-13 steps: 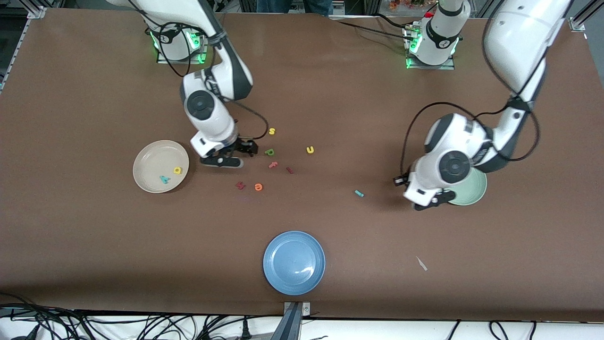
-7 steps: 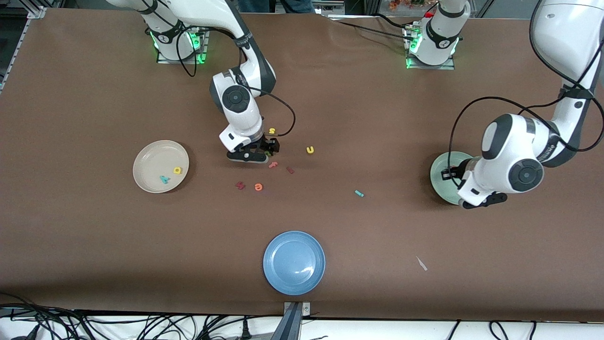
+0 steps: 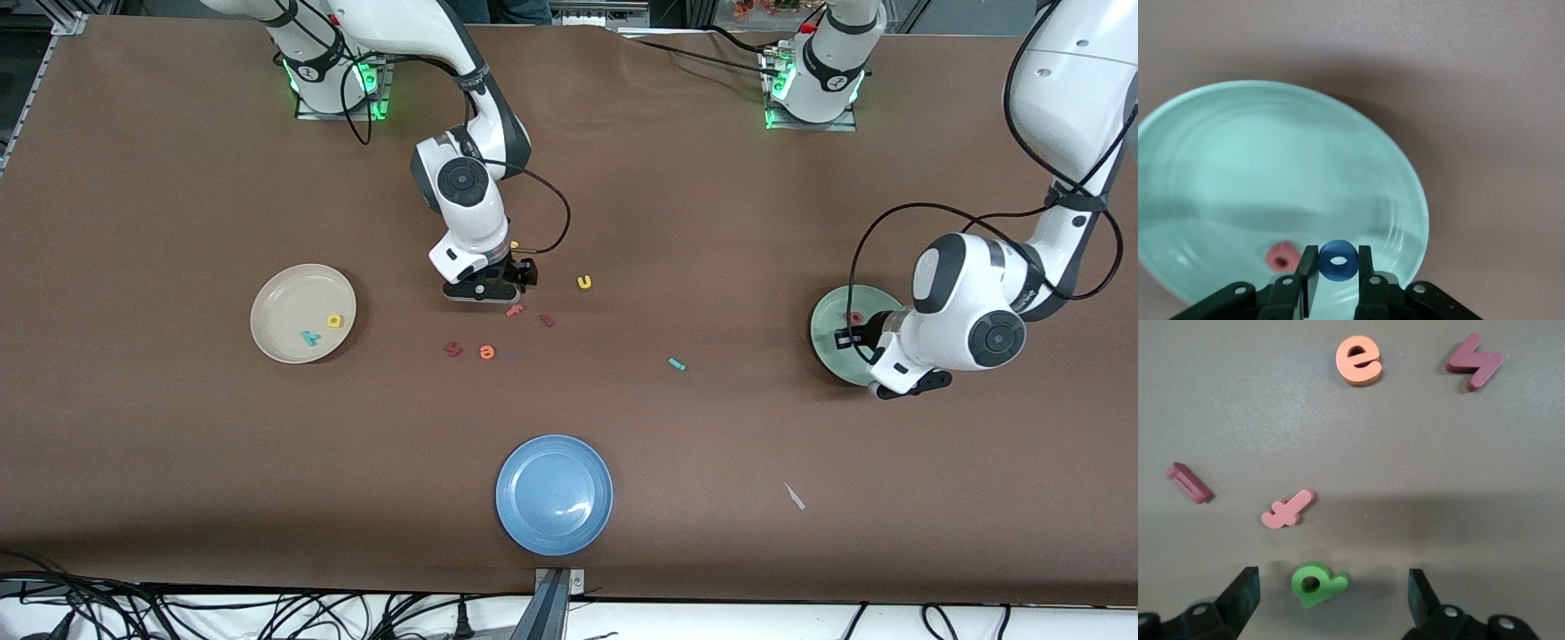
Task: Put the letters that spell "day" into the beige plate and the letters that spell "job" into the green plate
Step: 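Drop the blue ring on the green plate while the right gripper reaches green letter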
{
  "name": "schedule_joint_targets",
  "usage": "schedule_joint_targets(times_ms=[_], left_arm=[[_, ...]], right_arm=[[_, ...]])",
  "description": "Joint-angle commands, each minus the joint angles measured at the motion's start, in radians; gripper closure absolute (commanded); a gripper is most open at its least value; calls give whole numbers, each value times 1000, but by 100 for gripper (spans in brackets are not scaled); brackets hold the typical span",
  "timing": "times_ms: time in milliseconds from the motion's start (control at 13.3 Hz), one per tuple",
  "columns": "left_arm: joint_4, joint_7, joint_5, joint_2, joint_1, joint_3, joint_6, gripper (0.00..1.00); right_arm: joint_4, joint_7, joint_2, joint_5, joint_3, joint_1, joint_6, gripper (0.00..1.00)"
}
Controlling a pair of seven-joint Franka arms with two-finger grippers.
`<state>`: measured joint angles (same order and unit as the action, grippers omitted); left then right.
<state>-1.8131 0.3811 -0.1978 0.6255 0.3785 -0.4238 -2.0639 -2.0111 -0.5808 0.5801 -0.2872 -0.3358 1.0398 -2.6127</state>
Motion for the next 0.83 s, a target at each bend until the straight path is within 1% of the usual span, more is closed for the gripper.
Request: schedule_joint_targets(times_ms=[0,75,151,226,377,453,603,754], left_arm=[[6,13,12,0,-1,-6,1,5],[9,21,12,-9,-3,-6,5,0],[15,28,14,-19,-6,-7,22,0],[24,68,14,-27,-12,-26,30,0],[70,216,14,-23,-24,-91,28,1],[93,284,15,-20,-41,-108,27,1],[125,509,41,-7,-110,-110,15,1],[179,765,38,40,-182,-106,-36,1]], right_arm=[[20,-42,32,-14,-9,23,-15,1],[20,-44,38,-13,-9,28,-27,2],[20,-44,40,-13,-9,28,-30,2],[20,-44,40,-13,-9,28,-30,4],[18,-44,40,-13,-9,28,-30,9],[18,-44,40,-13,-9,28,-30,13],[18,-42,40,-13,-9,26,-30,22],[18,-34,40,-13,-9,26,-29,38]])
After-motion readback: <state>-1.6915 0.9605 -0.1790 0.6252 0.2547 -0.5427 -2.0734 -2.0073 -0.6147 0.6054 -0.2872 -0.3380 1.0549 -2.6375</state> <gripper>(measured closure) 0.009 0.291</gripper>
